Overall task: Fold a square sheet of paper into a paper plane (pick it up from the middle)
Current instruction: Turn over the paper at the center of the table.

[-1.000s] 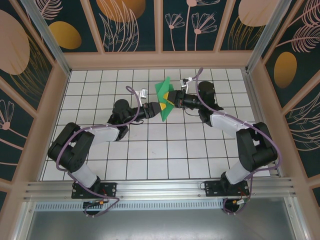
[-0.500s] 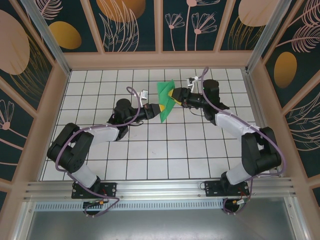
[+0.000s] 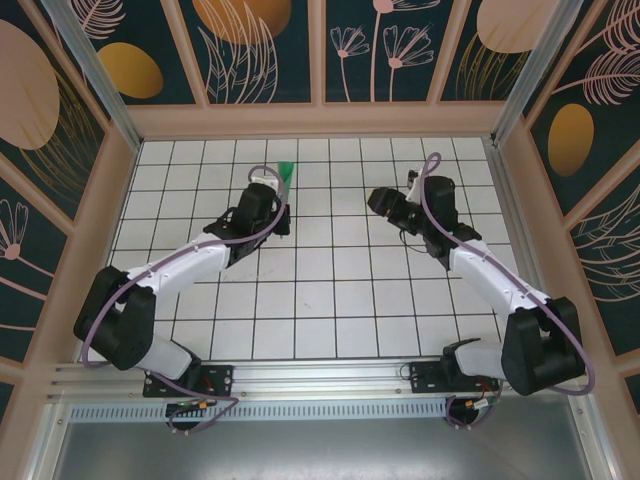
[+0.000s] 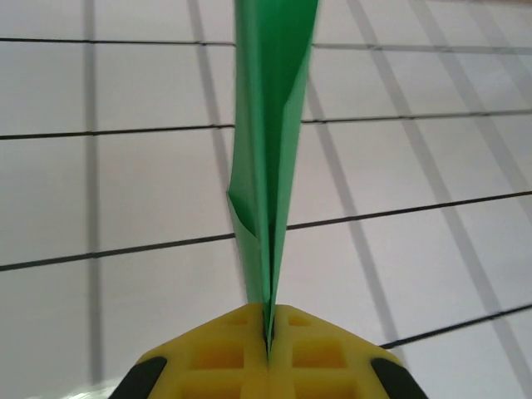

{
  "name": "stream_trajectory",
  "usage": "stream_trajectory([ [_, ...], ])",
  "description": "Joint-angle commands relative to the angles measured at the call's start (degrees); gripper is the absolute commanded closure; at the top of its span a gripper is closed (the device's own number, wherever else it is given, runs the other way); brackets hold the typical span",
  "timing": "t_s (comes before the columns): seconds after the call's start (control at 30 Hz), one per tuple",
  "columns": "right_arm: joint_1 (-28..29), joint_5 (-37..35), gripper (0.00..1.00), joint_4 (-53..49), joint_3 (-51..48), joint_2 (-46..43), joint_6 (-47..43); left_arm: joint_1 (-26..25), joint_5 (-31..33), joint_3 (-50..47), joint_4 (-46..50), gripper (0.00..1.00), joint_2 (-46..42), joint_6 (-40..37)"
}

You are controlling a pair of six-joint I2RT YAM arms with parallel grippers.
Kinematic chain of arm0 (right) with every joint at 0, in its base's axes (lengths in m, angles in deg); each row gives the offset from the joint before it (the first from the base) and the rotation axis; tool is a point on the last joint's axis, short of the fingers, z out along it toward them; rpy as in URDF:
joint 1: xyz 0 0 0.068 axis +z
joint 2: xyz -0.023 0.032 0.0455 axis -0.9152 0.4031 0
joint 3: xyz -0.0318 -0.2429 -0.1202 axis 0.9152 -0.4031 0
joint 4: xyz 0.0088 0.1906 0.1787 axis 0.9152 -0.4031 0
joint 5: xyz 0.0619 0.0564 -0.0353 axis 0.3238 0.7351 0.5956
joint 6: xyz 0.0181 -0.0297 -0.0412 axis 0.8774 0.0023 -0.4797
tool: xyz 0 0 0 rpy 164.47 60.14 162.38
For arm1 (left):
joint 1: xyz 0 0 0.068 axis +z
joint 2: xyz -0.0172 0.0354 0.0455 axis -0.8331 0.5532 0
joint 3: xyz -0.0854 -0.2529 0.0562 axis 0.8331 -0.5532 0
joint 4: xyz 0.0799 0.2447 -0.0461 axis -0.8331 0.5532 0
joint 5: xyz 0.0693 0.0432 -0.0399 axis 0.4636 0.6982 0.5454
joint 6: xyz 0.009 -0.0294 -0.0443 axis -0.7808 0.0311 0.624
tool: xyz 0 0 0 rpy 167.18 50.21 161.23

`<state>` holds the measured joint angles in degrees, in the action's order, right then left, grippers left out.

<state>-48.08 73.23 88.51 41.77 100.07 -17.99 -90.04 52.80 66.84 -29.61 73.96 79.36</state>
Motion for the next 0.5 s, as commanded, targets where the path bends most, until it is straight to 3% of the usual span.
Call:
stream_trajectory([
  [0.0, -0.10, -5.84, 0.40, -1.86, -1.10, -1.51, -1.18, -1.85, 19.45, 3.54, 13.55, 0.94, 5.14, -5.16],
  [0.17, -0.64, -7.85, 0.40, -2.41, -2.02, -1.53, -0.58, -3.58, 25.90, 6.39, 14.62, 0.94, 12.93, -4.05],
  [0.47, -1.95, -8.03, 0.39, -2.04, -3.66, -1.55, 1.01, -5.33, 23.09, 12.05, 14.18, 0.89, 24.92, -1.61],
])
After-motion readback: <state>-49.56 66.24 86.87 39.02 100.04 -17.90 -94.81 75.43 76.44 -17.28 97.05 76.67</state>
